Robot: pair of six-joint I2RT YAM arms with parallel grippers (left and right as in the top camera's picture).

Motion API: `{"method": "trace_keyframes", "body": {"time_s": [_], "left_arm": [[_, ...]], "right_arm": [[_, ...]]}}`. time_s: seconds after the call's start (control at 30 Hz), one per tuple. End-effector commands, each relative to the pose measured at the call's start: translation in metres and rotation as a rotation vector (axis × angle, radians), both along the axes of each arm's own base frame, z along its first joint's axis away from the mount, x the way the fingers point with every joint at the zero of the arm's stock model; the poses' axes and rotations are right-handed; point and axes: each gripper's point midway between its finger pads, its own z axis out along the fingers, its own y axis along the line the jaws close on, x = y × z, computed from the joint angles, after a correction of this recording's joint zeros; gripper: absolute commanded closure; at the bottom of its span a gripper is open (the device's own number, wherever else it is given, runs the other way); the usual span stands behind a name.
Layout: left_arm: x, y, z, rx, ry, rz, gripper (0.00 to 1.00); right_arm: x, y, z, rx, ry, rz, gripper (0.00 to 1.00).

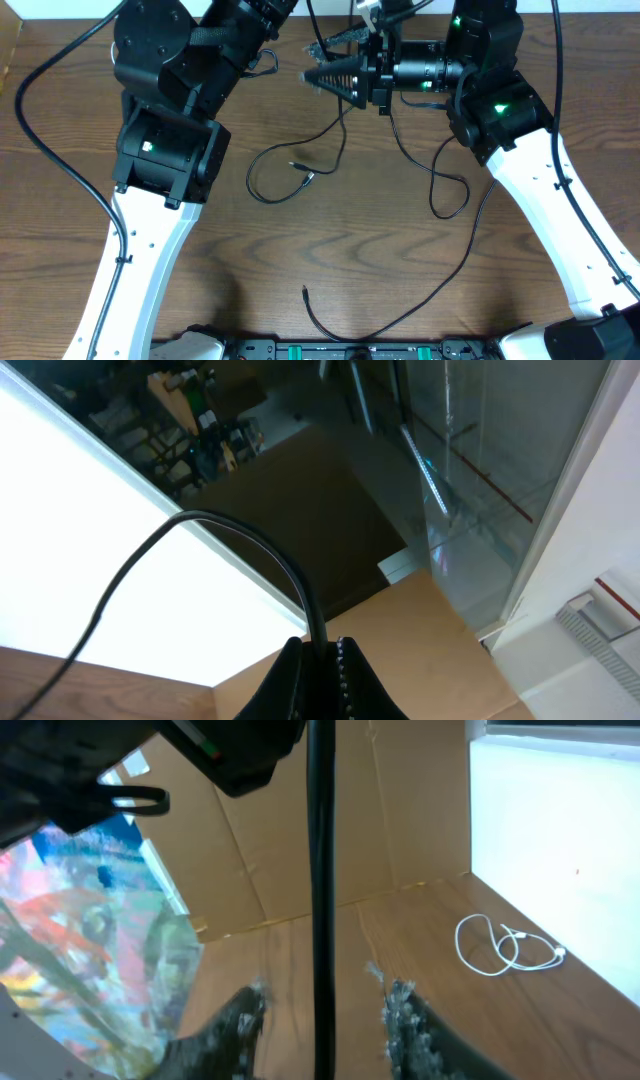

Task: Untangle cables
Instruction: 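Grasp the black cable with the right gripper and lift it upward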

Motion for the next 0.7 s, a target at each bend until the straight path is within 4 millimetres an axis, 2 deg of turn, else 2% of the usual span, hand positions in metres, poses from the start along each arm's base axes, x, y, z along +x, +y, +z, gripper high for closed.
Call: {"method": "trace_keyframes", "body": {"time_s": [0.0, 0.1, 0.13, 0.33, 0.37, 0.43, 0.53, 0.6, 0.67], "left_arm": [[-0.001, 0.002, 0.008, -0.014, -0.017, 0.006, 0.93], [-0.001, 0.002, 0.008, -0.013, -0.016, 0.007, 0.93], [-0.001, 0.002, 0.008, -0.012, -0.016, 0.007, 0.93], [0.001, 0.002, 0.003, 0.074, -0.052, 0.03, 0.92], [0.002, 0.003, -0.001, 0.111, -0.054, 0.044, 0.87], [0.007, 0.006, -0.013, 0.169, -0.032, 0.076, 0.67], [0.013, 0.012, -0.035, 0.245, 0.031, 0.122, 0.44], [0.014, 0.013, -0.046, 0.295, 0.053, 0.127, 0.36], [0.014, 0.013, -0.055, 0.328, 0.075, 0.124, 0.33]], "right_arm": [[0.0, 0.001, 0.003, 0.003, -0.004, -0.005, 0.8], [0.0, 0.001, 0.003, 0.003, -0.003, -0.004, 0.96], [0.0, 0.001, 0.003, 0.003, -0.001, -0.004, 0.99], [0.0, 0.001, 0.002, 0.007, 0.053, -0.007, 0.99], [0.0, 0.001, 0.002, 0.007, 0.057, -0.007, 0.99], [0.001, 0.0, 0.002, 0.01, 0.082, -0.014, 0.99], [0.002, -0.001, 0.002, 0.013, 0.116, -0.02, 0.99], [0.002, -0.001, 0.002, 0.014, 0.123, -0.02, 0.99], [0.002, -0.001, 0.002, 0.013, 0.126, -0.021, 0.99]]}}
